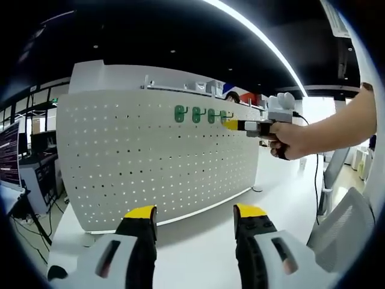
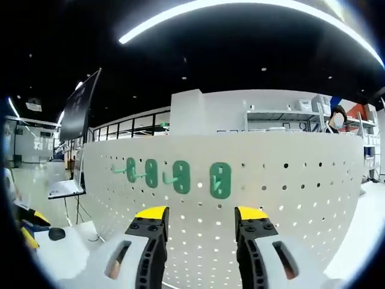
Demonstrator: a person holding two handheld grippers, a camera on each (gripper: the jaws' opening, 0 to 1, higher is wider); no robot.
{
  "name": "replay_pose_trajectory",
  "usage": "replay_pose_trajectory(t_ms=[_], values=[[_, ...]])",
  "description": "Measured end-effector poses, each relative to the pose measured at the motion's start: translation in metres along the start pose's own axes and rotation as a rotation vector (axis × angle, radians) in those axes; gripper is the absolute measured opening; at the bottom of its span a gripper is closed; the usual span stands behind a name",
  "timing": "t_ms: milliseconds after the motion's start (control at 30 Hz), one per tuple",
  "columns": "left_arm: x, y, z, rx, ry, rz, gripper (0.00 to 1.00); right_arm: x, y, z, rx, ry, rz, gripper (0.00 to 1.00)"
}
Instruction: Insert the hook assembly into the mounting plate slot until the hook locks in place.
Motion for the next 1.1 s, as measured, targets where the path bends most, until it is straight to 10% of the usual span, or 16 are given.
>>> replay_pose_trajectory(t_ms=[1100], values=[[0.001, -0.005, 0.001, -0.007, 0.007, -0.018, 0.54, 0.003, 0.002, 0.049, 0.005, -0.111, 0.003, 0.49]])
Point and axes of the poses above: the point that each gripper's makers call its tool centre point, and the gripper's own axes: z roughly backward along the fingers, x roughly to its left, y roughly out of its underside, the point moved 4 cm from there along z, roughly backward along the fingers, and after that the axes turned 13 degrees about -x, right-handed, at the moved point
